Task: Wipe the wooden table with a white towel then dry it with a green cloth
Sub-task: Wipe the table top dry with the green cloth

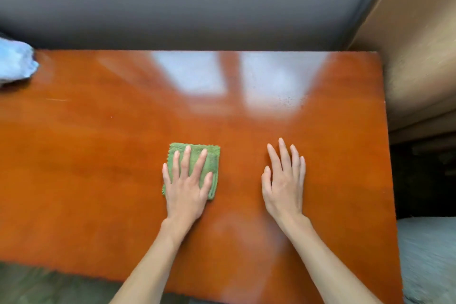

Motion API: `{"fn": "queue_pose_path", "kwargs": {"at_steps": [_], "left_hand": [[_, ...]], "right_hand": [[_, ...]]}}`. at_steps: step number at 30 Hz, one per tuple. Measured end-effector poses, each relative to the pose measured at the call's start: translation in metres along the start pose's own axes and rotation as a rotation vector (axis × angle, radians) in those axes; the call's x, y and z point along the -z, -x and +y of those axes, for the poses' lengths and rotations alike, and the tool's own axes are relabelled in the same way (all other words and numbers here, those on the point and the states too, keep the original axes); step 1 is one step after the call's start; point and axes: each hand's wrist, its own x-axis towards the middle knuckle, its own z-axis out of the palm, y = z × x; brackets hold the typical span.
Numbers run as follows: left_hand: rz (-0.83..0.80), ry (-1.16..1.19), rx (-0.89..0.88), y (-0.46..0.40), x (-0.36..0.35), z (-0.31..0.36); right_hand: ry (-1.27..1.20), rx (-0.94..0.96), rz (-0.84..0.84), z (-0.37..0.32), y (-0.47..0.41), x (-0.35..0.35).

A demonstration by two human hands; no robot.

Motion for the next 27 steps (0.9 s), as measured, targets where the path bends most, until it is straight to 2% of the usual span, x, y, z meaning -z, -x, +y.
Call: {"fn": "queue_pose_path", "kwargs": {"at_steps": [3,6,8,10,12,16,20,23,27], "left_hand": [[0.028,0.073,0.221,-0.03,0.021,-0.081],[0.066,0.098,0.362,-0.064,0.041,-0.155],[0.078,0.126,0.43,-0.085,0.049,-0.182],[0.086,0.153,0.451,-0.103,0.052,-0.181],[0.091,0.159,0.372,-0.117,0.049,-0.156],[0.089,0.07,0.0,-0.121,0.033,-0.064],[0.062,0.026,-0.291,-0.081,0.01,0.023],[0.039,0.009,-0.362,-0.045,-0.003,0.035],[0.043,0.025,-0.321,-0.024,-0.002,-0.014]], "right_hand": [[0.065,-0.004,-0.007,-0.045,-0.011,-0.027],[0.149,-0.079,0.042,-0.058,-0.016,-0.041],[0.188,-0.086,0.063,-0.058,-0.015,-0.044],[0.199,-0.09,0.076,-0.06,-0.015,-0.045],[0.197,-0.108,0.087,-0.062,-0.016,-0.045],[0.177,-0.116,0.121,-0.063,-0.017,-0.044],[0.153,-0.127,0.148,-0.064,-0.017,-0.043],[0.137,-0.133,0.153,-0.063,-0.017,-0.043],[0.151,-0.131,0.151,-0.063,-0.016,-0.043]]}}
